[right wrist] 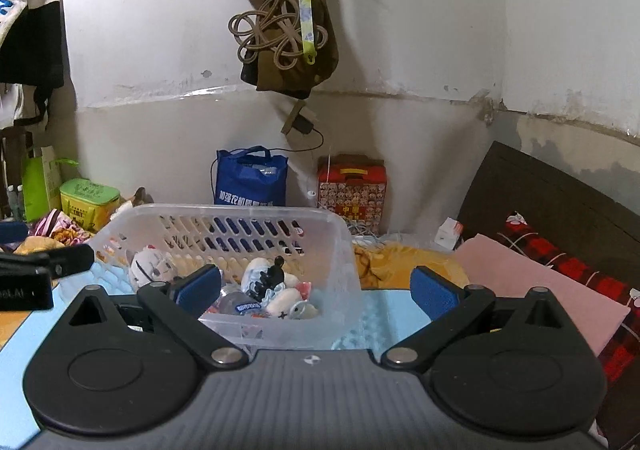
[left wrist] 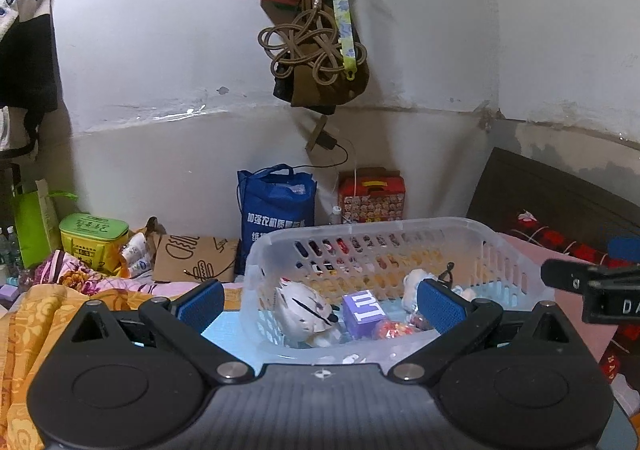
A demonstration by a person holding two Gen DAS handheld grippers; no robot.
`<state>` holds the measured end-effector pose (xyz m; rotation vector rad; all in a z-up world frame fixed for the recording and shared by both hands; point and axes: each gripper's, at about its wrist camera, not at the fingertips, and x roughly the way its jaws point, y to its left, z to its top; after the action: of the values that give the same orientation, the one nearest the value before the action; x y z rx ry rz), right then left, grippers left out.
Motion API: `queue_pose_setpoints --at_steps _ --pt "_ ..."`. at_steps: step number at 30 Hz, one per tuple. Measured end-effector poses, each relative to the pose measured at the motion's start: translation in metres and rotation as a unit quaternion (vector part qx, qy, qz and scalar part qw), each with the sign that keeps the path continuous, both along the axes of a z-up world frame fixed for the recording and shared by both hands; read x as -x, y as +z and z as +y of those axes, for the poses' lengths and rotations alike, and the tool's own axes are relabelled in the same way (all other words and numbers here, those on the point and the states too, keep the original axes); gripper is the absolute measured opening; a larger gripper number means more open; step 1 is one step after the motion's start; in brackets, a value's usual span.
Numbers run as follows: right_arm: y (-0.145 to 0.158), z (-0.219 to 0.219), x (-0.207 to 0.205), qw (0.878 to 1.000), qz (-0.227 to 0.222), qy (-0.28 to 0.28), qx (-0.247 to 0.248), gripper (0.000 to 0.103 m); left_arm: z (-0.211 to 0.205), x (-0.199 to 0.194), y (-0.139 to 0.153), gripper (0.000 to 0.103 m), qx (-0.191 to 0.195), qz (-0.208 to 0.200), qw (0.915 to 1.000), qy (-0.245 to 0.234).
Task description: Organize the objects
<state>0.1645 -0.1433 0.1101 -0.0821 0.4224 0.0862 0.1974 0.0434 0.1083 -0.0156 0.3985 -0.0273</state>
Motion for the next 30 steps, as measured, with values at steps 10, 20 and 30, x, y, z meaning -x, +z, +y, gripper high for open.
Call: queue_pose_setpoints --at_steps 10,20,30 --pt "-0.0011 -0.0008 0.0020 1.000 0.005 0.001 -0.007 0.103 0.0004 0.0010 0.0018 0.103 -0.007 -0.002 1.0000 0.002" --pt "-0.0047 -0.0037 -0.0001 1.000 0.017 0.001 -0.021 0.103 -0.0009 0.0021 0.0002 0.103 -0.011 -0.002 0.9999 -0.004" --pt "-0.0086 -0.0024 0.0021 1.000 0.016 0.003 -0.017 0.103 0.0015 0.0011 -0.0005 0.103 -0.003 -0.007 1.0000 0.006"
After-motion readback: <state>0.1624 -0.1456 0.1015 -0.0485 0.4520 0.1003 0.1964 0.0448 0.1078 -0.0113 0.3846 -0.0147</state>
